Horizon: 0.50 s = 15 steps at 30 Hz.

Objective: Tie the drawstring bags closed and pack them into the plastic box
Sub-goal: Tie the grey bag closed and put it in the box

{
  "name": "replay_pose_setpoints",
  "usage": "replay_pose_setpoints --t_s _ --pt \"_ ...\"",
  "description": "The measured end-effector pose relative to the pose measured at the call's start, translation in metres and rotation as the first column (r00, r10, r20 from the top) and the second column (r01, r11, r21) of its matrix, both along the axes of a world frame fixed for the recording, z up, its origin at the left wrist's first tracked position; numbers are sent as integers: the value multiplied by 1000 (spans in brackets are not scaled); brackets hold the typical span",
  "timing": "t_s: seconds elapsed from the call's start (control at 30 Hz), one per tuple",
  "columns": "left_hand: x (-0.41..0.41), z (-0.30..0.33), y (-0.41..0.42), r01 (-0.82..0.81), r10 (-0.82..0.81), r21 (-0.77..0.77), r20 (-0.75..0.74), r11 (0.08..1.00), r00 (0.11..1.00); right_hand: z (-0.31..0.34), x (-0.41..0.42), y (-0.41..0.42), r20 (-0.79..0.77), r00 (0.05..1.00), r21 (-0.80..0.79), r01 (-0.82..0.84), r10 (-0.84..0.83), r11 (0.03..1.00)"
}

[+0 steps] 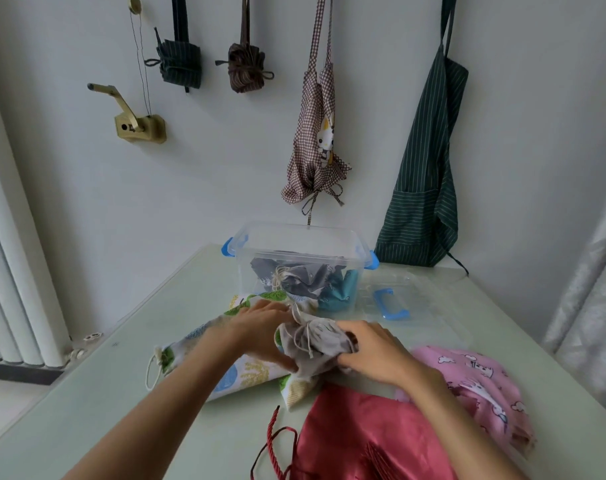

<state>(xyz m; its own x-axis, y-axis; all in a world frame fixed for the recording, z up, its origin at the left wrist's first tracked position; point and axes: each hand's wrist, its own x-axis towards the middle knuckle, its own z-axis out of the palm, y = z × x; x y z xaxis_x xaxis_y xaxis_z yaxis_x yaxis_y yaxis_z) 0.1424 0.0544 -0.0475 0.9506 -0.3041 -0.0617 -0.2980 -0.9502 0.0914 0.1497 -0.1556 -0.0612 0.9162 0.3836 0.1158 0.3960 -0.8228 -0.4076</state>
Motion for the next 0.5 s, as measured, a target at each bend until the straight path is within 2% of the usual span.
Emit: replay_pose_setpoints --t_s 0.07,0.13,0.23,0.3,0.43,0.5 --pt "5 4 1 19 -16 -97 30 995 999 7 5 -6 -17 1000 186 -15 18 982" --pt "7 13 1 57 -47 -270 42 961 998 24 2 -8 -85 993 395 -40 80 918" --pt "4 33 0 85 -138 -429 -95 899 986 50 -4 -8 -177 971 601 -24 163 799" --pt "-2 45 -1 45 -141 -462 -175 886 974 71 -8 -10 -227 953 678 7 201 735" --pt "-8 72 1 65 -78 -581 3 811 997 111 -16 -22 -315 902 714 21 294 700" --pt "-10 89 0 7 -57 -612 -62 791 996 127 -16 -27 -361 864 752 46 352 658"
